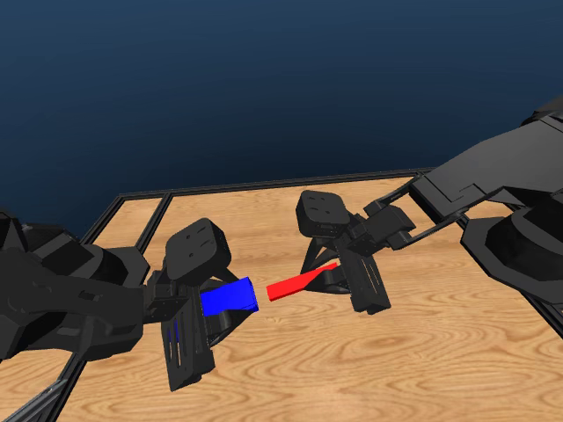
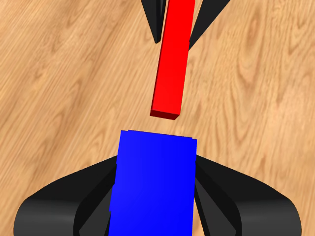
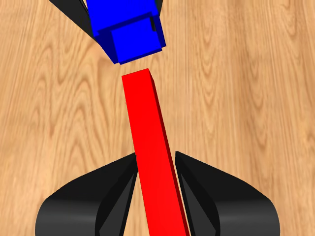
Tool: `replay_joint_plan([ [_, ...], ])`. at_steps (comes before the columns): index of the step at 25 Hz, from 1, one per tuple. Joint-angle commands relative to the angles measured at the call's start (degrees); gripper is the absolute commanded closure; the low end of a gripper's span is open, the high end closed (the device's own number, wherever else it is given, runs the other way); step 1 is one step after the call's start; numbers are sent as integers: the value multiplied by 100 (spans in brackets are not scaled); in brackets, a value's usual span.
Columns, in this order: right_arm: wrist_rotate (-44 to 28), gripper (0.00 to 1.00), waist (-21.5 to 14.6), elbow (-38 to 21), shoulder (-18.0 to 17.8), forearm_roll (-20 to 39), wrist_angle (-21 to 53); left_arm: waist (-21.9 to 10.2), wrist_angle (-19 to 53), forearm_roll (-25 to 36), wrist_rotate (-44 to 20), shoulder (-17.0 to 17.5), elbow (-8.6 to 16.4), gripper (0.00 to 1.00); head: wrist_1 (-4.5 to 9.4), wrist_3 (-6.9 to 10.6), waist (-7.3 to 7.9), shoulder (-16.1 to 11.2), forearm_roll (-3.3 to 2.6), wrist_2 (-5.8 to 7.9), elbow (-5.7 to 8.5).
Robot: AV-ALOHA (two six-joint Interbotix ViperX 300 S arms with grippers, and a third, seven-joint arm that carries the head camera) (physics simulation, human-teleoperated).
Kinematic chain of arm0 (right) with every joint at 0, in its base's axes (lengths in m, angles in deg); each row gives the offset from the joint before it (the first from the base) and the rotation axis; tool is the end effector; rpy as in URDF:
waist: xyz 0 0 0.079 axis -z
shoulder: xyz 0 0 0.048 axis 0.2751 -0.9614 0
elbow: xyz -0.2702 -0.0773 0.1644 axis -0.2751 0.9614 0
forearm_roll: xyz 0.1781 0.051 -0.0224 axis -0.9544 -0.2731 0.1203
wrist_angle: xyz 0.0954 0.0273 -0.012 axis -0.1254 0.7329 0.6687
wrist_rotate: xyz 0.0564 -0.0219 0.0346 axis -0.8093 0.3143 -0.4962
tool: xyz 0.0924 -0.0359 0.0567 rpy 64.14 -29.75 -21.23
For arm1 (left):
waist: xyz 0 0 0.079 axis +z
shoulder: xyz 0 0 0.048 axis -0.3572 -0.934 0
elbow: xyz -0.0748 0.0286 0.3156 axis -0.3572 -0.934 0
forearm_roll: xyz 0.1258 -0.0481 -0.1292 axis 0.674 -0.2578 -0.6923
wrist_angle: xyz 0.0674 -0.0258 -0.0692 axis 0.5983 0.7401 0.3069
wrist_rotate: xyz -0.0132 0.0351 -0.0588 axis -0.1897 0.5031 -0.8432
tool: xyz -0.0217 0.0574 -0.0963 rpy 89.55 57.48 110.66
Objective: Insert peg into socket
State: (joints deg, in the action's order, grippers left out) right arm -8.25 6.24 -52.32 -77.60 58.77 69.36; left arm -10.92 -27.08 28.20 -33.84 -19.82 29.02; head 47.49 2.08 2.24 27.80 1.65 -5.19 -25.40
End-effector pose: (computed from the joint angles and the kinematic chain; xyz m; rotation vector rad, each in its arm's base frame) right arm 0.4574 0.0621 0.1446 -0.0075 0.8623 0.0283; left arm 0.3373 -0.0891 0.1504 -0.1233 0.8466 0.3861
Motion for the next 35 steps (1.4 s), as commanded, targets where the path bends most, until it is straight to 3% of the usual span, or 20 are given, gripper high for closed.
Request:
replay_joint_plan([
  [1,100,100,17,-366,-13,-8,-215,202,-104,87,46,-68,151,100,-61,-16,12,-16,4,2,71],
  [2,72,100,4,-387,-49,26,-174,59,-39,13,22,-46,30,100,-65,-20,14,-17,5,1,71],
  [4,131,100,-6,-455,-47,-1,-131,378,-582,9,277,-77,83,100,-71,-14,15,-18,5,1,71],
  [5,260,100,28,-546,-211,-107,-305,397,-405,-51,214,-16,306,100,-67,-16,16,-16,5,4,71],
  [6,249,100,25,-584,-182,-94,-298,391,-375,-11,262,-236,150,100,-76,-20,19,-15,6,4,70],
  [7,299,100,34,-611,-206,-134,-329,546,-494,-158,132,-52,218,100,-77,-24,20,-15,5,7,71],
  [8,196,100,37,-691,-252,-26,-311,399,-509,-86,345,-200,195,100,-81,-27,24,-13,6,9,72],
  [9,375,100,57,-687,-341,-200,-408,328,-260,-255,505,-216,422,100,-85,-32,27,-11,6,12,74],
  [16,751,100,157,-1067,-808,-582,-910,673,-751,-321,773,-281,342,100,-150,-50,61,-16,7,50,88],
  [18,842,100,177,-1136,-942,-715,-1077,586,-939,-329,789,-189,477,100,-182,-51,79,-20,7,66,93],
  [22,991,100,152,-1189,-1115,-928,-1142,545,-946,-501,809,-224,337,100,-217,-46,110,-23,10,87,101],
  [23,997,64,156,-1116,-1139,-966,-1198,548,-920,-456,807,-118,480,100,-225,-40,115,-24,10,92,105],
  [24,1004,0,156,-1100,-1069,-1015,-1251,577,-878,-458,826,-242,343,100,-237,-36,118,-23,9,98,105],
  [25,985,0,159,-1024,-1058,-1035,-1243,715,-983,-559,921,-1,301,100,-242,-35,121,-18,8,102,104],
  [26,921,0,154,-980,-1015,-1007,-1235,611,-1103,-457,778,-43,432,100,-248,-33,124,-15,8,105,105],
  [27,998,0,165,-909,-994,-1086,-1282,625,-883,-543,968,-284,308,100,-255,-35,126,-15,8,110,106],
  [29,1024,0,184,-712,-842,-1184,-1393,602,-1032,-570,995,-151,435,100,-263,-41,130,-6,7,121,109],
  [30,1000,0,189,-582,-817,-1197,-1335,664,-1233,-633,914,-385,449,100,-271,-40,130,0,4,130,109],
  [31,1039,0,202,-517,-668,-1168,-1300,727,-1099,-584,1015,-295,268,100,-277,-38,130,5,3,135,110],
  [35,855,0,194,-18,-298,-1139,-1224,721,-1142,-708,1157,-264,350,100,-303,-47,138,21,0,157,112],
])
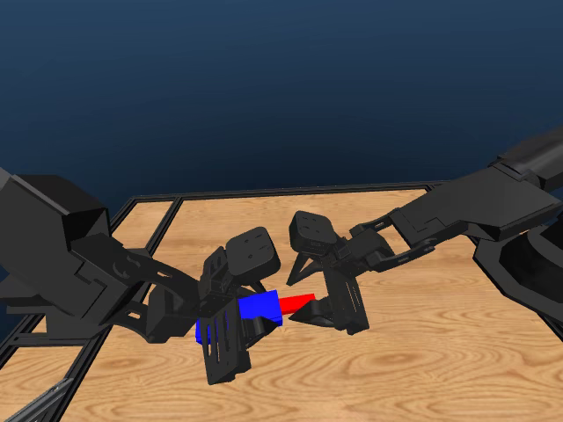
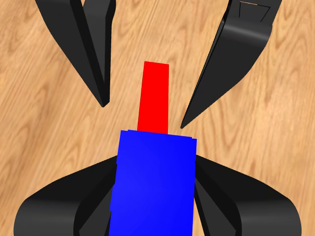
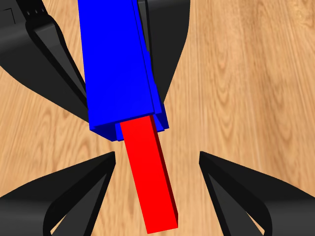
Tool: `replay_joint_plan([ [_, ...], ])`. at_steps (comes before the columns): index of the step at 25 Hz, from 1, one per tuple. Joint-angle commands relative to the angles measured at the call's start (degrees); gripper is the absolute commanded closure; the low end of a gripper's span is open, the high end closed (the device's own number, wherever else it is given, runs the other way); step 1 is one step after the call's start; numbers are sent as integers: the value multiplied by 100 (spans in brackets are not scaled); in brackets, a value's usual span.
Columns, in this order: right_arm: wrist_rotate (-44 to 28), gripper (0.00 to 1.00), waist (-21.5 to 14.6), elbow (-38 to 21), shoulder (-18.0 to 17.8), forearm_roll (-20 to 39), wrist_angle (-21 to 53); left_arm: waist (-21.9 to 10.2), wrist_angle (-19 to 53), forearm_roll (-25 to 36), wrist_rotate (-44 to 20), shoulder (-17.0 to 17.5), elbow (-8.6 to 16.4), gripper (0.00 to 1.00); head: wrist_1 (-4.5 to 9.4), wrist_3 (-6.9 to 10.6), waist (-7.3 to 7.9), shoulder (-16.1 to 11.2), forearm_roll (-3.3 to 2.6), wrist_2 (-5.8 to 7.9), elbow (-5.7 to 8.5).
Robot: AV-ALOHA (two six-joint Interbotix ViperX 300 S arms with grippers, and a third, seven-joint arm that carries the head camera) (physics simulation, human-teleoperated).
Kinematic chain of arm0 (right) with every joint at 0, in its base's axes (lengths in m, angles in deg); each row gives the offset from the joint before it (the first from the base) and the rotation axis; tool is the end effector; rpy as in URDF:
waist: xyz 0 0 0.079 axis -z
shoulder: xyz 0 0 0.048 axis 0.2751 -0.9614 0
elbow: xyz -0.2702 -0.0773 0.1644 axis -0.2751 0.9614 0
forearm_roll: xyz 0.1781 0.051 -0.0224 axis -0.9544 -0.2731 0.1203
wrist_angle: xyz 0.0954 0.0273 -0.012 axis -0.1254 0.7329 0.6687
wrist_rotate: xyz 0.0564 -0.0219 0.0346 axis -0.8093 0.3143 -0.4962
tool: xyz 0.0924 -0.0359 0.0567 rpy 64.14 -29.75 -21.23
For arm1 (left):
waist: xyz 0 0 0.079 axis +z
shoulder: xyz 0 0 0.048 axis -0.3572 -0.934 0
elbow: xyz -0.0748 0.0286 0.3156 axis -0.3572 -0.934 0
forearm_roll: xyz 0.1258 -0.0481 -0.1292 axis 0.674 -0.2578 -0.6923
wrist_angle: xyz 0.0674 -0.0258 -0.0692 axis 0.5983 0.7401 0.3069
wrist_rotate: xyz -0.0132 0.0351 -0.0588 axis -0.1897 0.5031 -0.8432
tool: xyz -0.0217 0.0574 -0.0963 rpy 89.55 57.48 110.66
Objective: Insert peg into socket
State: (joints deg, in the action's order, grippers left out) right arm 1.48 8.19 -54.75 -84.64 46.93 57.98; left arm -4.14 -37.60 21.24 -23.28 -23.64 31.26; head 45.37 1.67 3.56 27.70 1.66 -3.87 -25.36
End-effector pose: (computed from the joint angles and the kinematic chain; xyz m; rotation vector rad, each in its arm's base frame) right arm 0.4958 0.0661 0.1238 0.0730 0.7654 0.0686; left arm 0.3638 -0.0893 0.1320 -0.1712 0.9141 0.2852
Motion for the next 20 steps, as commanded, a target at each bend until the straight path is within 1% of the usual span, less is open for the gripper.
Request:
replay_joint_plan([
  [1,-111,0,-15,295,525,6,-6,34,-206,-51,130,167,118,100,-95,-15,9,31,-1,30,109],
  [2,-192,0,-8,374,602,64,103,39,-211,-78,157,175,102,100,-101,-16,12,32,-1,36,112],
  [3,-197,0,-5,451,642,84,177,28,-304,-71,15,209,5,100,-103,-17,12,32,-2,40,114],
  [4,-243,0,-75,531,758,123,231,82,-119,-81,167,115,32,100,-104,-15,13,34,-2,43,115],
  [5,-304,0,-152,636,791,158,310,38,-245,-49,115,257,117,100,-107,-11,12,37,-4,46,114],
  [6,-399,0,-88,665,904,167,326,45,-249,-50,133,246,68,100,-107,-10,10,42,-5,50,113],
  [7,-432,0,-83,734,918,176,361,139,-235,-33,141,203,10,100,-106,-9,10,44,-5,49,113],
  [8,-543,0,-62,811,978,207,379,63,-187,-77,203,136,10,100,-106,-8,8,49,-5,49,112],
  [9,-637,0,-19,902,977,259,453,274,-262,-201,311,337,-72,100,-110,-7,5,56,-6,49,110],
  [10,-683,0,20,1041,935,286,487,-47,-339,-96,299,288,95,100,-113,-6,2,60,-8,52,107],
  [11,-744,100,33,1069,944,264,390,53,-195,-108,323,203,80,100,-108,-10,1,64,-8,55,108],
  [12,-794,100,34,1052,938,284,385,22,-270,-63,266,347,181,100,-104,-18,0,66,-8,55,107],
  [13,-845,100,19,1124,863,316,283,153,-267,-166,390,346,139,100,-104,-27,-3,65,-9,55,108],
  [14,-717,100,2,1132,789,279,454,63,-193,-66,363,163,125,100,-103,-32,-7,65,-9,54,109],
  [15,-826,100,20,1106,760,292,302,19,-77,-120,368,285,157,100,-101,-32,-11,64,-9,50,112],
  [16,-835,100,29,1137,717,294,289,-34,-87,-118,398,264,141,100,-104,-32,-14,63,-10,49,113],
  [17,-854,100,30,1080,719,281,240,-9,-106,-94,366,284,146,100,-107,-33,-18,61,-10,46,113],
  [18,-854,100,38,1090,700,265,162,-69,-108,-108,442,209,83,100,-105,-35,-20,61,-10,40,113],
  [19,-862,100,35,1085,662,257,153,-13,-200,-63,353,351,160,100,-104,-37,-22,59,-10,38,113],
  [20,-853,100,31,1085,616,253,150,-11,-155,-104,363,361,215,100,-100,-39,-26,59,-11,39,112],
])
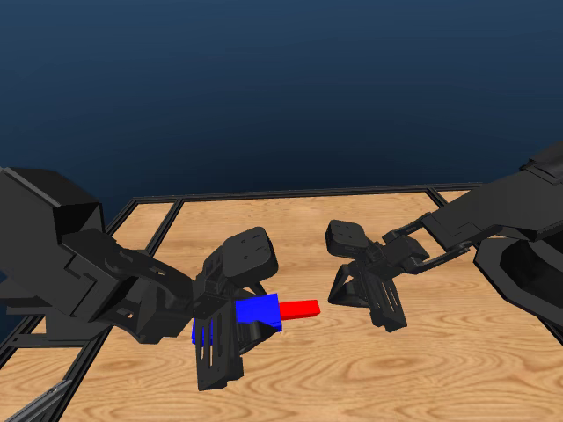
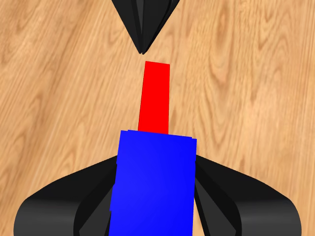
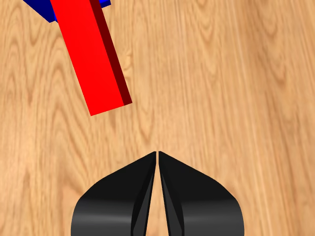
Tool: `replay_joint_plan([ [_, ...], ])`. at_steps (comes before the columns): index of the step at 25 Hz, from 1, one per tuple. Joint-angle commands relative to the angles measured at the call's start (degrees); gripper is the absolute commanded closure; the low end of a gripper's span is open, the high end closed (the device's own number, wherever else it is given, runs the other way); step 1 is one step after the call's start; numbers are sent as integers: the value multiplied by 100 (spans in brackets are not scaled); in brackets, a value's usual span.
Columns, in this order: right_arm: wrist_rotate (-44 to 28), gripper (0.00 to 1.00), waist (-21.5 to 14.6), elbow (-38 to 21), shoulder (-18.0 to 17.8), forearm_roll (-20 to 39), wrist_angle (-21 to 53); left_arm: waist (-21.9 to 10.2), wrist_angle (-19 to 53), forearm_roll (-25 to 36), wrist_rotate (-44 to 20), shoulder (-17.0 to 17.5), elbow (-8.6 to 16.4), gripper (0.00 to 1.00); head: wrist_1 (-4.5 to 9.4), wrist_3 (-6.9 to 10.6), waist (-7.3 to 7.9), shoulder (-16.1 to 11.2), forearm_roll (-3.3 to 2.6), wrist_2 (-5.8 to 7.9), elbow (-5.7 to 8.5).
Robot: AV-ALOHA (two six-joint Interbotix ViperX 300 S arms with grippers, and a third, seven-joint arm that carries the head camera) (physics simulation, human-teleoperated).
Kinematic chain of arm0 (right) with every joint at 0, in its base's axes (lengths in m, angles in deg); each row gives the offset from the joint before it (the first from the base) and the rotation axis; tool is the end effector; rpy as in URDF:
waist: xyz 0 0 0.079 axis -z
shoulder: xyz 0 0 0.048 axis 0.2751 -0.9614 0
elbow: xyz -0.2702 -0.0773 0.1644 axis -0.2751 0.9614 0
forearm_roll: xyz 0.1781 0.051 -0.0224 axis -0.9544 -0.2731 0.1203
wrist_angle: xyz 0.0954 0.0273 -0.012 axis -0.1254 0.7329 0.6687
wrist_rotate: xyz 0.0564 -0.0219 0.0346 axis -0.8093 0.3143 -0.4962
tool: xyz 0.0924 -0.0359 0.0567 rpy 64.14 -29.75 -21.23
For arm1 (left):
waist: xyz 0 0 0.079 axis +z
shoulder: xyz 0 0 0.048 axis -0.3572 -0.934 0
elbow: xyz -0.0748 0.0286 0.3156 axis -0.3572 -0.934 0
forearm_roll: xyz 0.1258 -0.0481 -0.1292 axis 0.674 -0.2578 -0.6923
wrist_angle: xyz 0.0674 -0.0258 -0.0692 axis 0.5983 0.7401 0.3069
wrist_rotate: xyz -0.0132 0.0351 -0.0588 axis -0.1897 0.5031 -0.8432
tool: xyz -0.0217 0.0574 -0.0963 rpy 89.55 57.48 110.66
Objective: Insert peg into socket
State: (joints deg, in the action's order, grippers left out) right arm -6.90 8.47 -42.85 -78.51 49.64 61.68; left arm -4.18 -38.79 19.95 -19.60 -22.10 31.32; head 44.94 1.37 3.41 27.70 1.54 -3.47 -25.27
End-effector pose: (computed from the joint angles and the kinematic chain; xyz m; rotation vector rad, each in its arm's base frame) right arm 0.4238 0.0516 0.0946 0.1471 0.9285 -0.0092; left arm 0.3640 -0.0940 0.1416 -0.1542 0.9009 0.2341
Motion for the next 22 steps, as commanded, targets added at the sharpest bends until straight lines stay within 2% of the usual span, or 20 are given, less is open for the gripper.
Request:
replay_joint_plan([
  [1,-17,100,-9,-156,33,-22,-264,41,-43,37,37,99,93,100,-56,-8,-13,59,1,-4,102],
  [3,-11,100,-28,-208,10,-19,-257,57,-42,20,45,26,45,100,-47,-1,-22,60,-1,-4,104],
  [4,-2,100,-71,-212,12,9,-171,62,-174,27,1,236,259,100,-49,-7,-24,60,-1,-4,104],
  [5,-3,100,-78,-315,24,20,-187,89,-185,-79,135,118,135,100,-42,-14,-26,61,-1,-7,105],
  [7,-22,100,-89,-400,37,79,-103,87,-153,-40,115,116,171,100,-36,-19,-32,61,-2,-8,106],
  [8,-6,100,-137,-497,60,112,-42,144,-132,-80,169,58,108,100,-33,-20,-36,62,-2,-11,105],
  [9,-49,100,-173,-572,92,197,107,115,-301,-142,277,223,62,100,-30,-25,-40,65,-3,-12,105],
  [10,22,100,-180,-665,73,185,34,171,-223,-135,215,142,186,100,-33,-26,-44,64,-3,-15,105],
  [13,-1,100,-192,-795,61,264,114,169,-290,-188,276,140,235,100,-29,-29,-53,64,-5,-17,105],
  [14,-11,100,-193,-881,60,290,152,297,-750,-84,203,31,97,100,-30,-29,-56,62,-6,-16,106],
  [15,11,100,-196,-936,23,314,167,205,-418,-235,338,63,158,100,-28,-29,-56,59,-5,-18,106],
  [16,54,100,-203,-1003,3,313,199,273,-418,-303,411,-38,82,100,-23,-29,-55,56,-5,-18,107],
  [17,55,100,-220,-1071,-4,338,149,205,-594,-307,345,148,226,100,-26,-29,-51,51,-3,-21,109],
  [18,64,100,-204,-1073,-58,353,195,325,-758,-249,393,-11,65,100,-26,-30,-46,46,-2,-19,111],
  [19,54,100,-189,-1078,-21,353,180,314,-819,-312,438,110,155,100,-24,-27,-41,41,-1,-19,113],
  [21,68,100,-192,-1150,-50,369,197,310,-654,-428,569,1,63,100,-27,-20,-35,35,0,-19,114],
  [22,154,100,-189,-1251,-89,319,157,359,-922,-428,570,126,112,100,-23,-16,-29,31,1,-17,116],
])
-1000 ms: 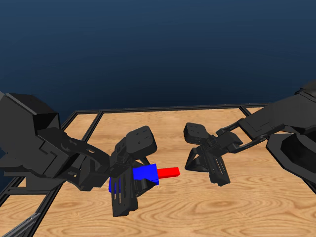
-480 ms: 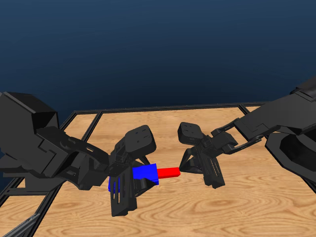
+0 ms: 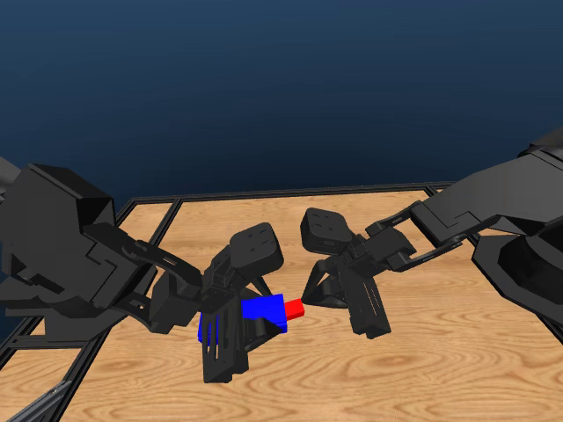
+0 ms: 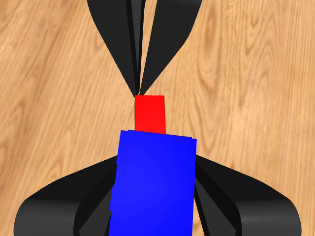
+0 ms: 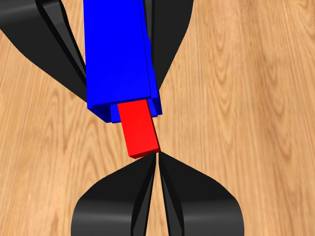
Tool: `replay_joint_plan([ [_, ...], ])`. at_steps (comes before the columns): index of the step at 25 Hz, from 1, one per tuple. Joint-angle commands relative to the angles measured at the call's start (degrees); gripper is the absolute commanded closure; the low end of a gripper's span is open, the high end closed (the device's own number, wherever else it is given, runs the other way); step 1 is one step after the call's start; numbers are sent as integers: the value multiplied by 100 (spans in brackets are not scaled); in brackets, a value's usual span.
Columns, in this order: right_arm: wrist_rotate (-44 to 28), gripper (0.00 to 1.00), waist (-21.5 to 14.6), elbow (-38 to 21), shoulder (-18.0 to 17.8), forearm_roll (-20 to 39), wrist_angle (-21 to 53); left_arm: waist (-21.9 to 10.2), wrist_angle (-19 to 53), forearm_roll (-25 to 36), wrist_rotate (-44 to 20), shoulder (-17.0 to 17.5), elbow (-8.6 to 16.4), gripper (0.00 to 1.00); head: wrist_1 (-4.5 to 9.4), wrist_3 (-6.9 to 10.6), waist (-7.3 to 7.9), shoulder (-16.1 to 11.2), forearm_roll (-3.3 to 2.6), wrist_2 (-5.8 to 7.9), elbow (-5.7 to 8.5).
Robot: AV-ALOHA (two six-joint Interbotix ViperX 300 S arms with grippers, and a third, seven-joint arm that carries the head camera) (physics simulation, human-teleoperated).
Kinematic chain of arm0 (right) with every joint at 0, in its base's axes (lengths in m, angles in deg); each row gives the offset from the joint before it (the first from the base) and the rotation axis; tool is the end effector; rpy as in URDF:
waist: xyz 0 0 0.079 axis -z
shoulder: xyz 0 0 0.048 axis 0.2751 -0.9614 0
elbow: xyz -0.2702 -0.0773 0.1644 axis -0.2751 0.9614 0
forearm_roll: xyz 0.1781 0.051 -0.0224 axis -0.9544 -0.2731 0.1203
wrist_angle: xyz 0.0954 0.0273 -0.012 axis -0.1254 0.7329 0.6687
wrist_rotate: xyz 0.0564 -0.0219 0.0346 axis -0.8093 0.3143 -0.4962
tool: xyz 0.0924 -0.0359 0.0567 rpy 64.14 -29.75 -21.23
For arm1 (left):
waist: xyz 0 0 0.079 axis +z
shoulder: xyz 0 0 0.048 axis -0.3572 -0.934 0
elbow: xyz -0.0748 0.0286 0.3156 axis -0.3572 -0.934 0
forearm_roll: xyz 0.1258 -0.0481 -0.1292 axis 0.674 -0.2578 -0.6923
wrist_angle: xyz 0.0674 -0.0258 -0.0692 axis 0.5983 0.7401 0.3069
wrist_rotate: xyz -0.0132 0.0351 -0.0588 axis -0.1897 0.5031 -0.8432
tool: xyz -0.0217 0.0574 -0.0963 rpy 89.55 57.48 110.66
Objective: Insert peg into socket
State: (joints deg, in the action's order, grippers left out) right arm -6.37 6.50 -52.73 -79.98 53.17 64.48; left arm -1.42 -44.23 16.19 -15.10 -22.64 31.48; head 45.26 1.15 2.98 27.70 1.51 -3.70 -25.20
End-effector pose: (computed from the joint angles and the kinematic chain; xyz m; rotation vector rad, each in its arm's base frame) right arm 0.4698 0.0704 0.1367 0.0719 0.8269 0.0460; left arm 0.3736 -0.0945 0.1398 -0.1984 0.8977 0.1778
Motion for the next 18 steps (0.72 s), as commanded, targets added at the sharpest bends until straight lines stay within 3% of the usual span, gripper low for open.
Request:
replay_joint_plan([
  [1,70,100,2,-259,16,6,-54,48,-83,-157,269,43,80,100,-57,12,19,27,5,6,110],
  [2,51,100,-1,-274,61,11,-74,126,-451,-126,223,153,8,100,-52,17,25,26,7,4,110],
  [4,62,100,-4,-330,40,12,-72,56,-436,-218,205,200,13,100,-51,20,33,21,9,6,112],
  [5,97,100,-3,-351,-26,-10,-106,130,-431,-332,459,144,31,100,-47,24,36,20,10,5,112],
  [6,76,100,-28,-378,10,13,-73,86,-249,-237,260,6,-84,100,-49,24,37,22,10,5,111],
  [7,113,100,-21,-427,-18,-8,-106,132,-435,-320,450,147,52,100,-50,22,39,22,11,4,110],
  [8,115,100,-35,-426,-42,-12,-116,150,-408,-373,509,47,-71,100,-48,18,42,20,11,6,111],
  [11,154,100,-70,-474,-78,-46,-109,183,-595,-507,806,164,73,100,-51,28,39,26,10,3,108],
  [14,144,100,-109,-489,-81,-34,-63,312,-692,-660,915,91,-106,100,-55,23,42,35,11,3,105],
  [15,202,100,-73,-486,-104,-38,-132,220,-737,-718,944,243,85,100,-56,25,42,36,11,3,106],
  [17,180,100,-92,-505,-125,-71,-150,304,-836,-850,1136,102,-123,100,-66,29,41,37,10,5,108],
  [18,186,100,-98,-530,-119,-75,-132,323,-939,-945,1242,159,-80,100,-69,31,42,36,11,4,108],
])
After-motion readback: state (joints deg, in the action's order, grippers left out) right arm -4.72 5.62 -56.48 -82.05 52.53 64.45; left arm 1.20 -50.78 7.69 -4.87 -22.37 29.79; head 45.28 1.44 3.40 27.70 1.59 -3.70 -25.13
